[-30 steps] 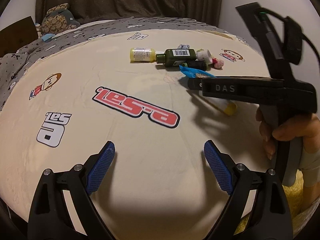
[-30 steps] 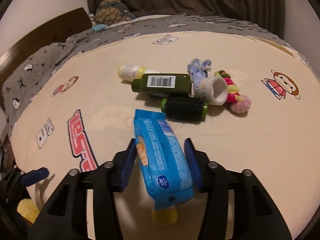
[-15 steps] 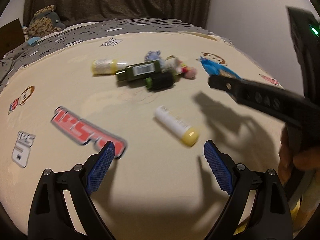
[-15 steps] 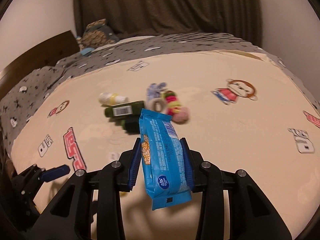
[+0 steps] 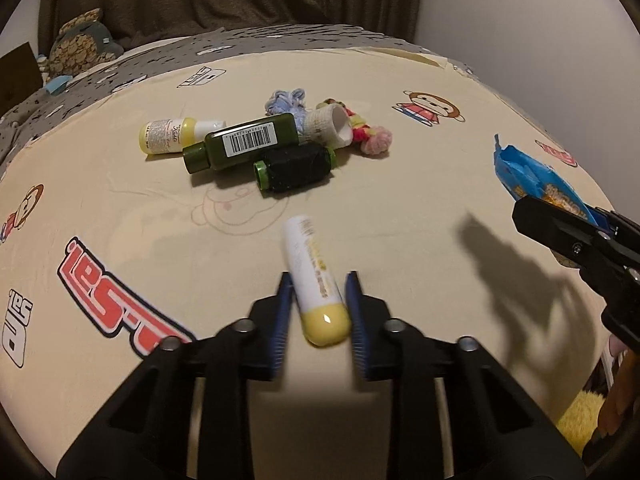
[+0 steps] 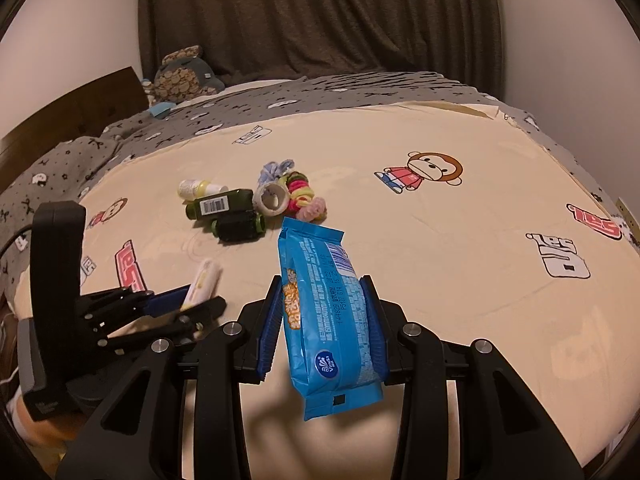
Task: Collect trash
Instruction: 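Grasp the white-yellow tube with left tool while right tool grasps blue packet, then lower tube and blue packet into the bin and open both tools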
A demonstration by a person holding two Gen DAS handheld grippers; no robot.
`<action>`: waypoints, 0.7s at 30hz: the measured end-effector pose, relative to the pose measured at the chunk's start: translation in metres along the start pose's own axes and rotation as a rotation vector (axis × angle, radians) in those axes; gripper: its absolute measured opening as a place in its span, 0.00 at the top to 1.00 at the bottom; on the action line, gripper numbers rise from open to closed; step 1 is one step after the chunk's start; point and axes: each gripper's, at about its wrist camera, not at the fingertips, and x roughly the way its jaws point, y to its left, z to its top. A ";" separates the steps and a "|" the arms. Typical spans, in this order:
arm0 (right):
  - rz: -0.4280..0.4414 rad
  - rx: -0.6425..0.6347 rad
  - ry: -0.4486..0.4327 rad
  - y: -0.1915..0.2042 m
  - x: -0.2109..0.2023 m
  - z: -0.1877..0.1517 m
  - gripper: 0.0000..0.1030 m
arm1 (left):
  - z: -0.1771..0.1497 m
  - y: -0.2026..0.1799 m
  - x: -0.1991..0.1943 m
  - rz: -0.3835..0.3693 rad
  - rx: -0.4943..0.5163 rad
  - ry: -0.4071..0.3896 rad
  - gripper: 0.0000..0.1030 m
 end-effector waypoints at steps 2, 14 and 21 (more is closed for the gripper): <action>0.001 -0.007 -0.004 0.003 -0.005 -0.004 0.62 | -0.005 0.001 -0.006 -0.001 0.015 -0.003 0.81; 0.026 -0.111 -0.070 0.042 -0.072 -0.038 0.63 | -0.049 0.001 -0.093 -0.002 0.084 -0.106 0.81; 0.024 -0.185 -0.090 0.061 -0.117 -0.074 0.63 | -0.097 0.002 -0.142 -0.042 0.095 -0.140 0.81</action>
